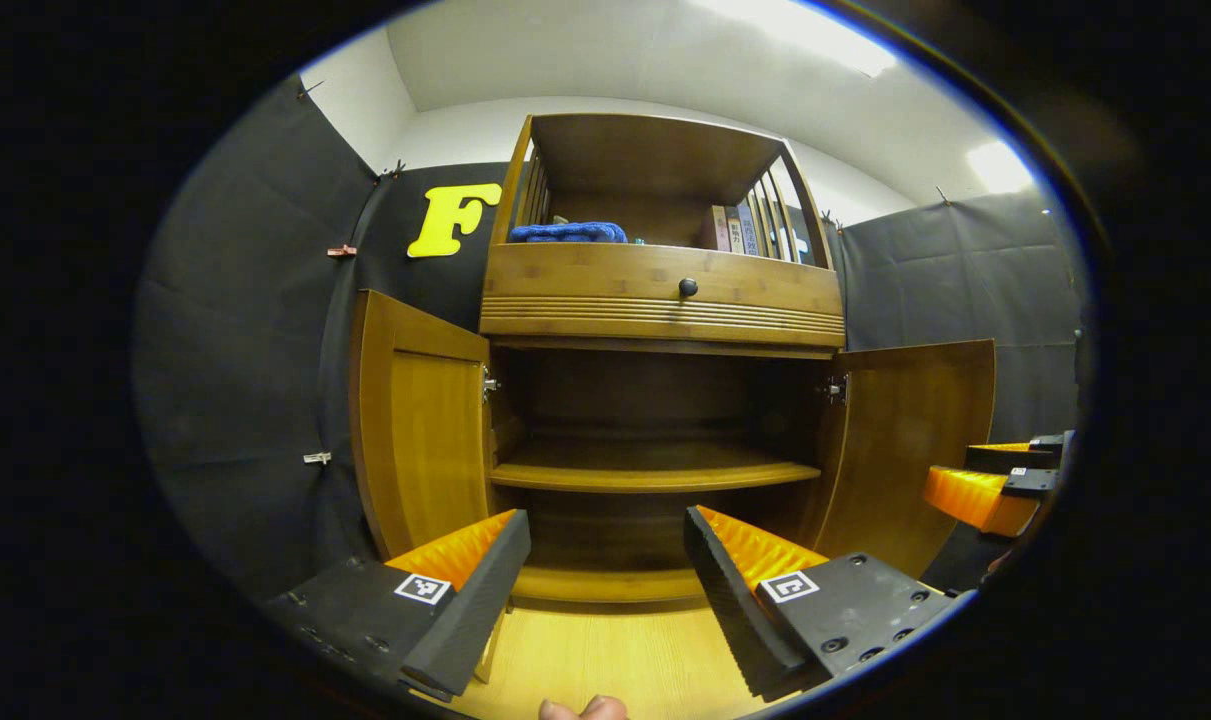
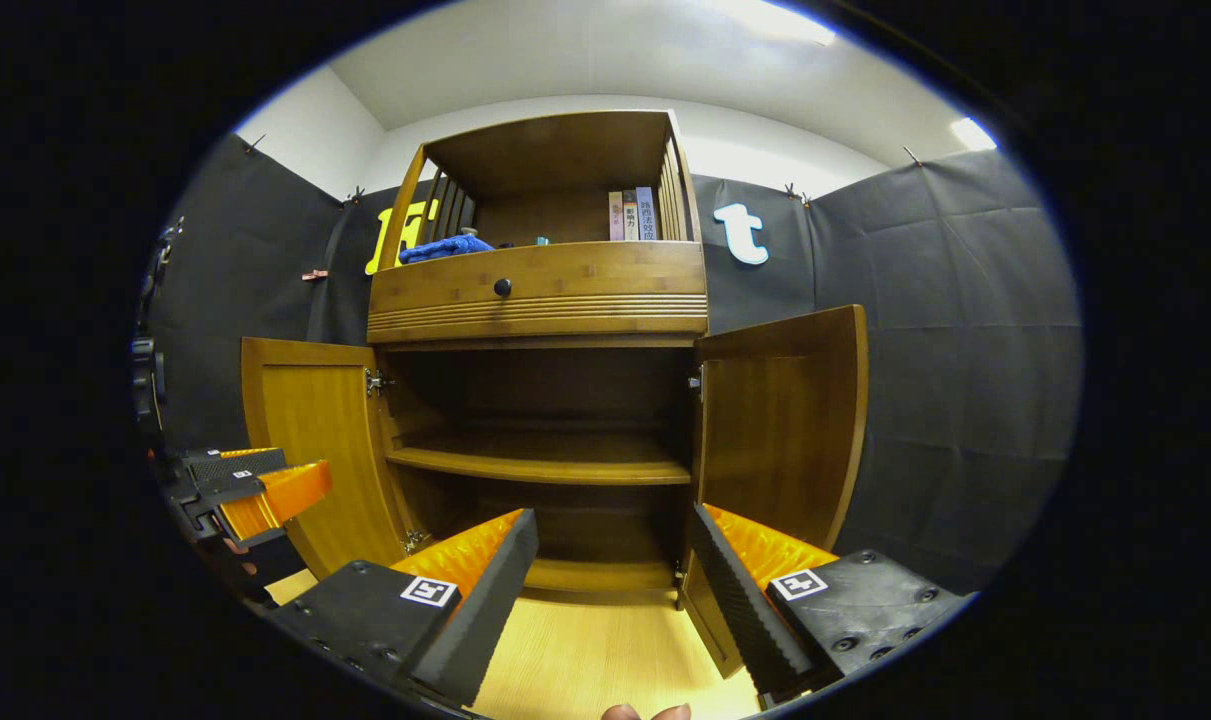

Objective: Open the right door of the double-door shoe cabinet with the right hand, and open the left door with the left hand.

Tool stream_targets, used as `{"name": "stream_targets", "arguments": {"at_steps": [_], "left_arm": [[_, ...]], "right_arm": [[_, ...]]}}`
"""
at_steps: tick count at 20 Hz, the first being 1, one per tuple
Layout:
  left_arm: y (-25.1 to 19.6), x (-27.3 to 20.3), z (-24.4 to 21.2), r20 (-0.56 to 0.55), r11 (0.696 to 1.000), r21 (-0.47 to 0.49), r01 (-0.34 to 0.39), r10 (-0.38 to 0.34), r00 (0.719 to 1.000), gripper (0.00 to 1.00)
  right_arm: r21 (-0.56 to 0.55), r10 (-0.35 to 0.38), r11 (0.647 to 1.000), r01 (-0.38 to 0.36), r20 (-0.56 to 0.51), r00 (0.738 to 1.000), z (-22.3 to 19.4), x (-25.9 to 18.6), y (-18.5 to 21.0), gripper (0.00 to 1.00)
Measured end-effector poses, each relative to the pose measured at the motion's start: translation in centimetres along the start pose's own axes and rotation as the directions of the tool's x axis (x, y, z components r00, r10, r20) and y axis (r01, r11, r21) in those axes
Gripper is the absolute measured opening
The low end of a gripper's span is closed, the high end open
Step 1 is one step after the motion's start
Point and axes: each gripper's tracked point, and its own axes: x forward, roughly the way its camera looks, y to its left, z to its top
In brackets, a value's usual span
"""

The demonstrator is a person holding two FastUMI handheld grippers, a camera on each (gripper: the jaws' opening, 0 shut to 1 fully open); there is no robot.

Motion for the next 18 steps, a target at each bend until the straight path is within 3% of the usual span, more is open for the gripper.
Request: {"name": "stream_targets", "arguments": {"at_steps": [18], "left_arm": [[-0.4, -0.3, 0.4, 0.011, 0.999, 0.02, 0.039, -0.039, 0.999, 0.96]], "right_arm": [[-0.014, -0.019, 1.0, 0.02, 0.015, 1.0, 0.3, -0.8, 1.1, 0.98]]}}
